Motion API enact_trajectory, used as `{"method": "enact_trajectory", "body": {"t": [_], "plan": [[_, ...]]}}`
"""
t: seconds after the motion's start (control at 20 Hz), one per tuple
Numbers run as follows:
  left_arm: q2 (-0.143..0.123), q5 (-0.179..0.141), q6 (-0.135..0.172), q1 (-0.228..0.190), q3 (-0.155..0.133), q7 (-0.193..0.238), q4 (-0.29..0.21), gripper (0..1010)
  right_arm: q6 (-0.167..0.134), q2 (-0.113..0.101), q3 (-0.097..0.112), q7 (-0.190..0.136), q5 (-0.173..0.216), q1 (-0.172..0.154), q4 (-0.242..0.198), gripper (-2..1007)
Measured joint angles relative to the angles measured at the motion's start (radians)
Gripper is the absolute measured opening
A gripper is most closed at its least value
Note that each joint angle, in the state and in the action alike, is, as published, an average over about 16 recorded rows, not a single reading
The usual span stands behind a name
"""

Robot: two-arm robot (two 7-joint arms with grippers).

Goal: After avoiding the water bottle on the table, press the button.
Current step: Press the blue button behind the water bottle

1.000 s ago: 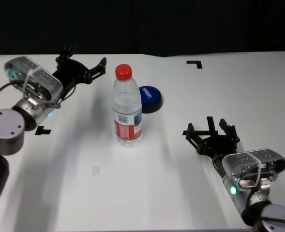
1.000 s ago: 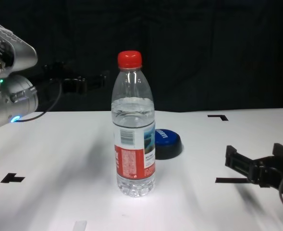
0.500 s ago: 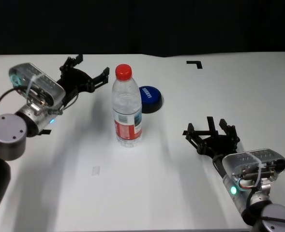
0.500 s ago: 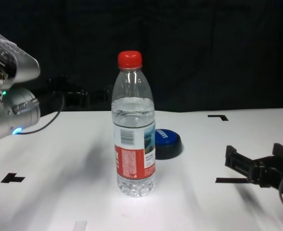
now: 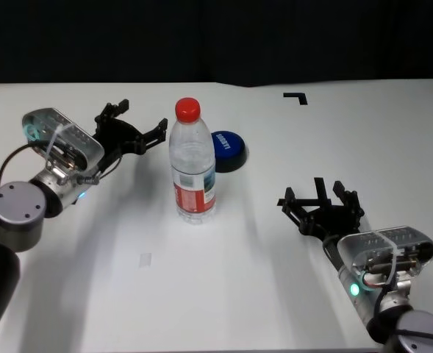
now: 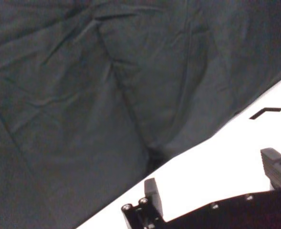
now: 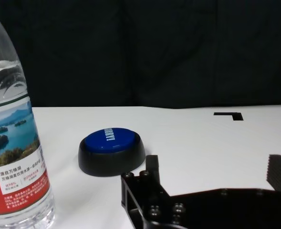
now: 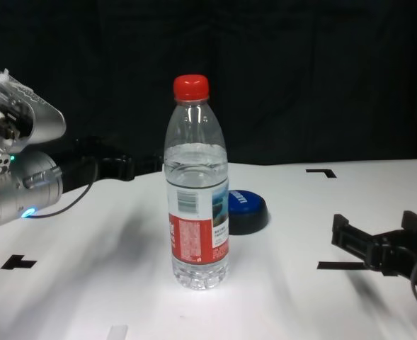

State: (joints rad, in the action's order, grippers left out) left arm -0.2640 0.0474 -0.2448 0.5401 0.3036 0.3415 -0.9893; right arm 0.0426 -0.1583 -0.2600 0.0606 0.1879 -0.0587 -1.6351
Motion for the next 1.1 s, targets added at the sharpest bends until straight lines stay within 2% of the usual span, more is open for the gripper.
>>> {"method": "enact_trajectory", "body": {"t": [0.5, 1.1], "plan": [[0.01, 0.006, -0.01, 0.02, 0.018, 0.004, 0.055, 1003, 0.0, 0.0, 0.0, 0.0, 0.0, 0.0, 0.0, 1002], [0.03, 0.026, -0.05, 0.074, 0.038, 0.001, 0.129, 1003, 0.0, 0.0, 0.0, 0.0, 0.0, 0.0, 0.0, 1003]]}}
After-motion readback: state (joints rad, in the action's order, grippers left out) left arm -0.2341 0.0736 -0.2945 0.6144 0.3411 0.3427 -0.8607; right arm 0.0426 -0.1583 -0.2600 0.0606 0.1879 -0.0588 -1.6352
